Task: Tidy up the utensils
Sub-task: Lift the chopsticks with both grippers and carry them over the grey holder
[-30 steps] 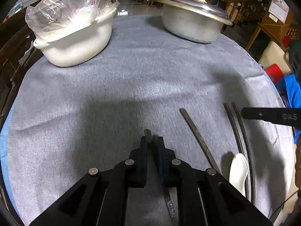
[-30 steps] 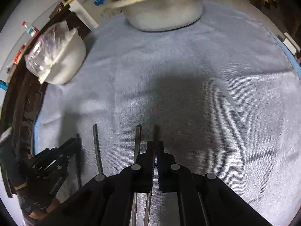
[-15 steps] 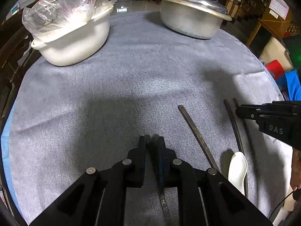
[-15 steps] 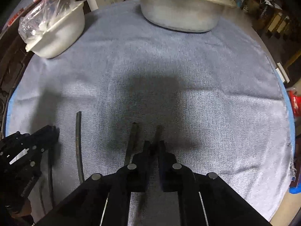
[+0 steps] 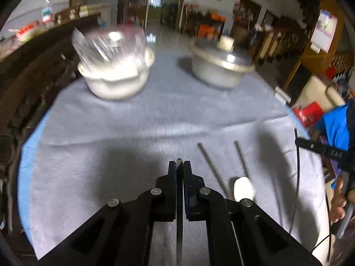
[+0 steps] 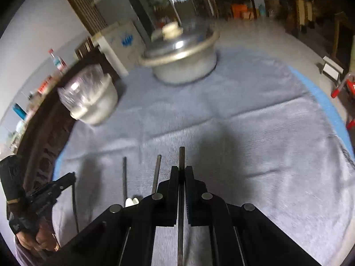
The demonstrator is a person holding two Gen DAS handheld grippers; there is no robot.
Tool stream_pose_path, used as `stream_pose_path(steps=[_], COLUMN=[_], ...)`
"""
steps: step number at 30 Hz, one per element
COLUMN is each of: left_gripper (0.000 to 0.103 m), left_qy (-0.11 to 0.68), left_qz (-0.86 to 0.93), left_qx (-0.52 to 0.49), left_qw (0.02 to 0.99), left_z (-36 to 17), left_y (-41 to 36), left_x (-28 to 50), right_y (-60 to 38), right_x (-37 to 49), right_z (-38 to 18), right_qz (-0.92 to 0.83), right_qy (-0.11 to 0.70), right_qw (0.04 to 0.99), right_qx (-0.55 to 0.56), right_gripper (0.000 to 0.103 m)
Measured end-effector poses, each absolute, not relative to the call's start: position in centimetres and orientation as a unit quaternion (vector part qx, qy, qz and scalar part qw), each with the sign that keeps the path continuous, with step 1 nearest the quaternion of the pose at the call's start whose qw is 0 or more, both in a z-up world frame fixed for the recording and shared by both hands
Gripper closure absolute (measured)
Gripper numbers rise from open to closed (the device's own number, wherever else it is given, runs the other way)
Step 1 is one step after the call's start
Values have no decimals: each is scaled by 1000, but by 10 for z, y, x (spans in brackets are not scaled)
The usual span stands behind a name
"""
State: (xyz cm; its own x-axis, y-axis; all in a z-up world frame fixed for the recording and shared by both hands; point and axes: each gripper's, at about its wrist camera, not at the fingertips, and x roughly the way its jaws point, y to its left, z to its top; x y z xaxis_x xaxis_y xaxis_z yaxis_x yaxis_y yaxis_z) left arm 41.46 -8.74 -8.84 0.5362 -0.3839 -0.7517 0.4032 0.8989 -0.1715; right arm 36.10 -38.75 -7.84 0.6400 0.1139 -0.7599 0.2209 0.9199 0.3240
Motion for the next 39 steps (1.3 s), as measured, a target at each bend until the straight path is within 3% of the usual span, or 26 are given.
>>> stream_pose_path(steps=[10, 17, 28, 39], left_gripper=[98, 98, 98, 98], left_qy=[303, 250, 223, 160], left_qz=[-198, -188, -194, -232], left_qx=[-37, -56, -89, -104], left_qw=[932, 948, 951, 954], left_z=[-9, 10, 29, 85], left_y=[-38, -23, -10, -11], left_x=[309, 251, 203, 157], right_y=[-389, -373, -352, -337], right_x=[252, 188, 130, 86], right_z=[-34, -13, 23, 66], right_qz=[-64, -85, -96, -63], right_qy=[296, 228, 177, 137], right_qw=[931, 948, 962, 973], right_qx=[204, 206, 185, 174], right_gripper=[97, 97, 97, 97])
